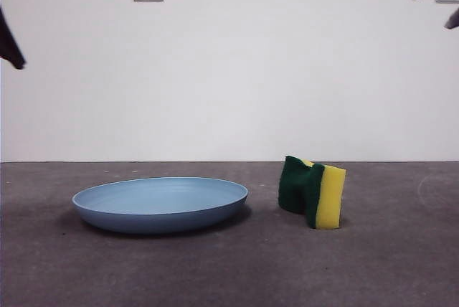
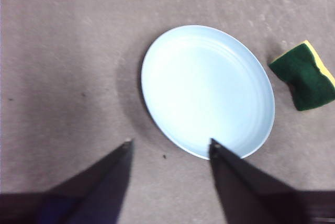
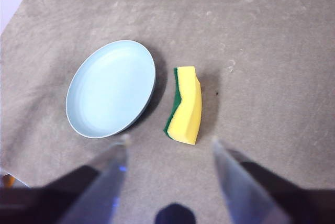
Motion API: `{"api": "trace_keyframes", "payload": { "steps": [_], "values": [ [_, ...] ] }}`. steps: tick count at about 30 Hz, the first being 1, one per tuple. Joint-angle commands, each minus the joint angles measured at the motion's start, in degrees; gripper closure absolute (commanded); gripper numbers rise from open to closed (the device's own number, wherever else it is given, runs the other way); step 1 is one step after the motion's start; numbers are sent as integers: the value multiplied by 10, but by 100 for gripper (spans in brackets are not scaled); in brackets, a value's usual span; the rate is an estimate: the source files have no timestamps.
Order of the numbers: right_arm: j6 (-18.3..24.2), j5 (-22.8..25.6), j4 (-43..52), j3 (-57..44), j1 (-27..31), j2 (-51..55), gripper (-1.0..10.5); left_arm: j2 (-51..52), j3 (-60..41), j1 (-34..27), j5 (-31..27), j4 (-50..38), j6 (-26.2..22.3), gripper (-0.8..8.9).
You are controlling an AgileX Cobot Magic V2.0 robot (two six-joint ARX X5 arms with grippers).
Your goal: Pick up the plate,pick up the cloth,clean the plate with the cloth
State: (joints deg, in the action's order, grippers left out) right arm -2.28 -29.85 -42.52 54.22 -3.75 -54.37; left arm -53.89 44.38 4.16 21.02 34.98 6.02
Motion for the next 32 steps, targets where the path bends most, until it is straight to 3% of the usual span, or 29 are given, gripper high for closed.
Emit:
{"api": "trace_keyframes", "payload": {
  "steps": [1, 17, 22, 32],
  "values": [
    [-5, -2, 0, 2, -1, 0, 537, -33, 3, 3, 20, -17, 5, 436],
    [-22, -3, 0, 2, -24, 0, 538, -338, 118, 46, 11, -85, 13, 436],
    [-24, -3, 0, 2, -24, 0, 538, -393, 132, 53, -16, -111, 17, 437],
    [-24, -2, 0, 2, -24, 0, 538, -455, 132, 59, -15, -146, 29, 441]
  ]
}}
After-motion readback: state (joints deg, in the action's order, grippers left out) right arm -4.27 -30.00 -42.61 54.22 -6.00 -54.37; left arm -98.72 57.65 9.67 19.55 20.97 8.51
